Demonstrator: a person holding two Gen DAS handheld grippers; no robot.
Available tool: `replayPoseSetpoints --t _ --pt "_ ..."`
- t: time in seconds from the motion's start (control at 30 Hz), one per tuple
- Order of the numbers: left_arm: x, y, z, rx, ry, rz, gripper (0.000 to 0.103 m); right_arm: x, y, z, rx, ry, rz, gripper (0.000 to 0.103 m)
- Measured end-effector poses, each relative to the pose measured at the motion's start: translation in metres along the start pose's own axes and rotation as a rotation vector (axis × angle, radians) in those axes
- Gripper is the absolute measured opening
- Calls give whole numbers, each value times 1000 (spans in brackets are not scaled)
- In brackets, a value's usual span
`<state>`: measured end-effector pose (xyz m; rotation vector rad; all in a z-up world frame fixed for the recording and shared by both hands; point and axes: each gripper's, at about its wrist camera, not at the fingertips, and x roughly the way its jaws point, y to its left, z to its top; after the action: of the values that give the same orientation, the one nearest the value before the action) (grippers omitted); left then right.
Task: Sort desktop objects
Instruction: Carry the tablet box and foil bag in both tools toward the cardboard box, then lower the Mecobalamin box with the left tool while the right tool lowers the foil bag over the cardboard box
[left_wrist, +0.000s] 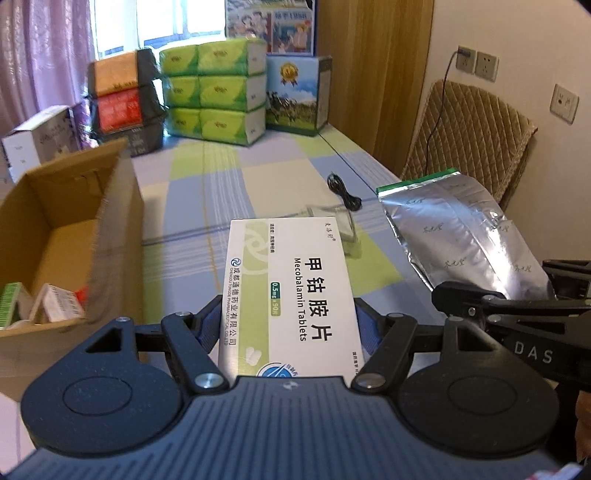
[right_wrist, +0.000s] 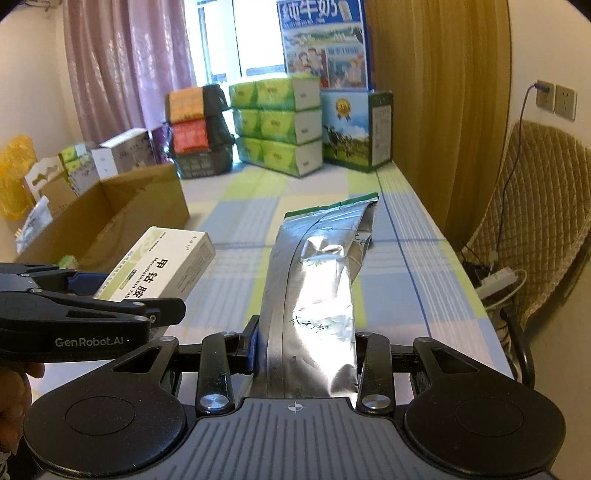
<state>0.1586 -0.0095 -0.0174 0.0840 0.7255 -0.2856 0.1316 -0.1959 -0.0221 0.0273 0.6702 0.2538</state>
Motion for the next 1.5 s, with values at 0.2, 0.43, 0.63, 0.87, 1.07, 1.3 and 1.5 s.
replayPoseSetpoints --t 0.2,0.43,0.63,0.87,1.07,1.3,1.5 --pt "-36 13 1 -18 -32 26 67 -22 22 10 -12 -30 29 34" --pt "-74 41 -3 -49 -63 79 67 -31 56 17 -45 -42 82 34" --pt "-102 71 -7 -78 -83 131 67 -35 87 20 -89 -45 128 34" --pt "-119 104 -20 -121 -81 172 67 -29 111 22 -113 -34 170 34" --pt "-126 130 -30 -143 -67 203 67 -23 133 27 -120 -26 215 34" --pt "-132 164 -26 -161 -69 234 67 -8 164 38 -135 -12 259 34" --pt "-131 188 -18 -166 -63 258 67 7 192 48 -152 -4 293 34"
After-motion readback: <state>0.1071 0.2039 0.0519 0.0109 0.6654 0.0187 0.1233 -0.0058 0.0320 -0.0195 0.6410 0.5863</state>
